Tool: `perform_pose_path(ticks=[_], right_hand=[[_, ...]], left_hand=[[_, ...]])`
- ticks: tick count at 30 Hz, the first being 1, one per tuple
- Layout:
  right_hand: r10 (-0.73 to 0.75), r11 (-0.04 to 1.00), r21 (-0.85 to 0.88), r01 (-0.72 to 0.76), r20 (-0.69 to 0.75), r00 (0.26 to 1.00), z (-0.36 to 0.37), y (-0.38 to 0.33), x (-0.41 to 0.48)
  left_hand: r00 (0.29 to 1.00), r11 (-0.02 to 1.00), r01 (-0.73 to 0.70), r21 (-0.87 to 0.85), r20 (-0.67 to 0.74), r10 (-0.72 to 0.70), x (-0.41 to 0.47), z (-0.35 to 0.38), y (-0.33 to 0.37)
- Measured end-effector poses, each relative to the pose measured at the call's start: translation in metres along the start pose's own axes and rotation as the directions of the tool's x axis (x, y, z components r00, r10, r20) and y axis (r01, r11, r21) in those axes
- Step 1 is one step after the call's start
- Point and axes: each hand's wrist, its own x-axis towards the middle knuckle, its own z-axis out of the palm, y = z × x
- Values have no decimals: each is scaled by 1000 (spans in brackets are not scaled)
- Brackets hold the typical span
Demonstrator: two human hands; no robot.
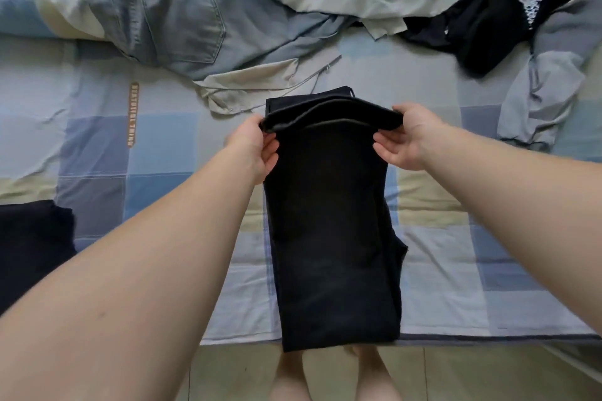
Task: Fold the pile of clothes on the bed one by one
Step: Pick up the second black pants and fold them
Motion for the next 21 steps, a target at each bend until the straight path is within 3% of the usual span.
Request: perform_pose_path(ticks=[4, 7, 9, 13, 18, 21], right_hand=[[-12, 999, 39, 8, 106, 994, 28, -4, 68], [-36, 998, -45, 45, 192, 981, 36, 14, 95], [-49, 993, -94, 73, 240, 970, 33, 30, 100], [-109, 978, -145, 152, 264, 958, 11, 65, 85], [-244, 868, -400, 296, 175, 954, -38, 124, 53], [-256, 804, -526, 278, 115, 960, -71, 163, 40]], left_hand=[[987, 988, -151, 9, 51, 150, 71, 16, -8], [961, 948, -263, 180, 138, 240, 94, 20, -23], [926, 882, -374, 286, 168, 339, 98, 17, -36], [791, 670, -589, 451, 153, 592, 78, -6, -76], [852, 673, -464, 576, 81, 518, 36, -55, -149], [897, 653, -341, 676, 26, 441, 20, -82, -196]])
